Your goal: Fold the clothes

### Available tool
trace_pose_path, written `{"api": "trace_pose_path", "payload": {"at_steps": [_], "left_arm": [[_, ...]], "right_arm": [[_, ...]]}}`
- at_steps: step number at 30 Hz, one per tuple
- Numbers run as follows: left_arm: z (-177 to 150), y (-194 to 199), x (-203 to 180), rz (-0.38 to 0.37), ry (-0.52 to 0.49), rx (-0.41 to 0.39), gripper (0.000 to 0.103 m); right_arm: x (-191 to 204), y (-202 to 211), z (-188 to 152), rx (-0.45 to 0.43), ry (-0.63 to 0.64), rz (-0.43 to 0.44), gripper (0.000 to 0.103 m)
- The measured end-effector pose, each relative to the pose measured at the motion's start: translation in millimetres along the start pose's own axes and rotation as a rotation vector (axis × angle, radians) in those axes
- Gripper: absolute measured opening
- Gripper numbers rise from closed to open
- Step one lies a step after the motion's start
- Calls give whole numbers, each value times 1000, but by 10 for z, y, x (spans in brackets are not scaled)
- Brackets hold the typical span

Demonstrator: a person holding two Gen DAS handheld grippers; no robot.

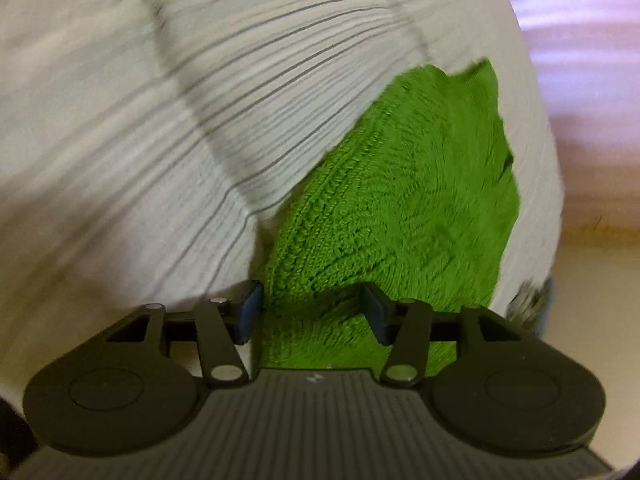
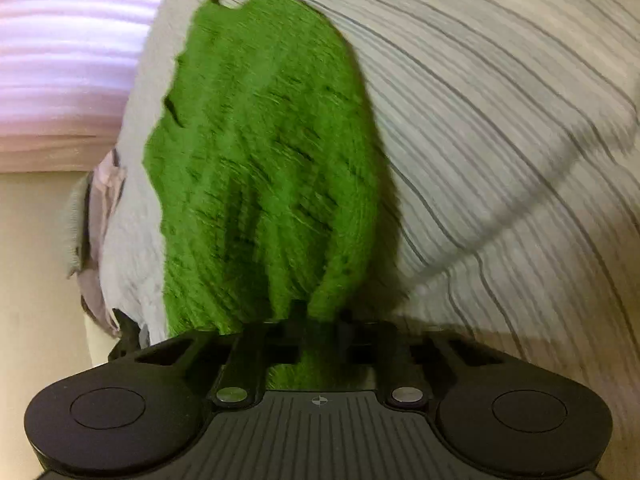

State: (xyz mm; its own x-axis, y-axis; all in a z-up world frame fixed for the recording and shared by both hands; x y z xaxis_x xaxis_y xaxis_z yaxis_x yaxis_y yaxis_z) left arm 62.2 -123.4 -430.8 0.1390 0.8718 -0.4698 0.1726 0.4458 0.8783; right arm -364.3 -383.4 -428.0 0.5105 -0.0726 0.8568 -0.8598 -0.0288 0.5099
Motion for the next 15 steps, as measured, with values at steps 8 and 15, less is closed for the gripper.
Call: {"api": "trace_pose_path", "payload": {"at_steps": [8,15], "left_arm": [[54,648,-365,-38,-336,-123,4],[-208,613,-599,212,-679,-94,5]], "right_arm": [[44,528,72,55,-55,-81,4],[16,647,36,118,7,-279,5]]}}
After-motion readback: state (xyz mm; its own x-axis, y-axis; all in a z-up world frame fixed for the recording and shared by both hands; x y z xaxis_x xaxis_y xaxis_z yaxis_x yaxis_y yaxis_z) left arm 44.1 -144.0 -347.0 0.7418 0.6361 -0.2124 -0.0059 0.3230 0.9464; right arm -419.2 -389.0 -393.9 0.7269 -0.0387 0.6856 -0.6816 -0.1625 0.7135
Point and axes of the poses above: each gripper's, at about its wrist camera, not at the fingertips, and y roughly against the way its jaws point, x to its left, z to its top, the point moved 2 cm from there along -y, roughly the way its jaws point, and after that the axes turned 12 degrees about z, right-handed, at the moved point
